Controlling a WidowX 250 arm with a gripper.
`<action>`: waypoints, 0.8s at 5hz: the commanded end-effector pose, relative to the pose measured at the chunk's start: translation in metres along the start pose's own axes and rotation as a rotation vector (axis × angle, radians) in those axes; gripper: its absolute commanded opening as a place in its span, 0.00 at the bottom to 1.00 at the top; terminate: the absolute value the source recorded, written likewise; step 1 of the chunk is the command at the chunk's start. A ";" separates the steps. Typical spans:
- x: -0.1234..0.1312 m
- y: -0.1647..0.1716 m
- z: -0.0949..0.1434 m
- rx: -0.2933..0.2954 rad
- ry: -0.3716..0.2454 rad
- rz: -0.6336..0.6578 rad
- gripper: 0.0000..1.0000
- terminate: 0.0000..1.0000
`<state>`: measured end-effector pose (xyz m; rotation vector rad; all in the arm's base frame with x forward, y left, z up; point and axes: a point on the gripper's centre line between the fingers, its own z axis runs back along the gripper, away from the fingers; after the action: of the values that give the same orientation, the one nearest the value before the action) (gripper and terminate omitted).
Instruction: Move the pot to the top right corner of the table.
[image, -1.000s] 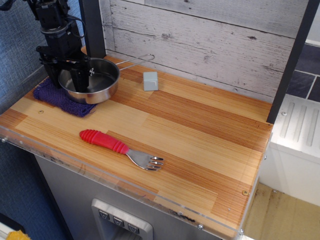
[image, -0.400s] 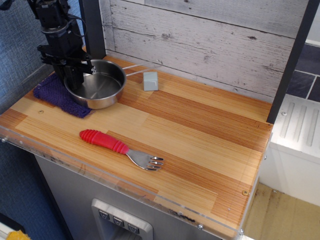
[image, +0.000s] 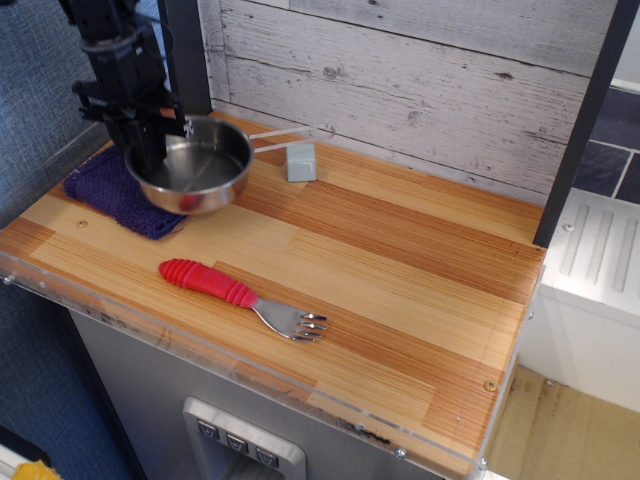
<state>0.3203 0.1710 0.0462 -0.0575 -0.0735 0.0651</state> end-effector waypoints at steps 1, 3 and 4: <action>0.012 -0.030 0.051 0.025 -0.121 -0.070 0.00 0.00; 0.013 -0.093 0.047 0.006 -0.116 -0.183 0.00 0.00; 0.015 -0.120 0.030 -0.017 -0.106 -0.281 0.00 0.00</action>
<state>0.3405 0.0502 0.0703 -0.0689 -0.1449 -0.2197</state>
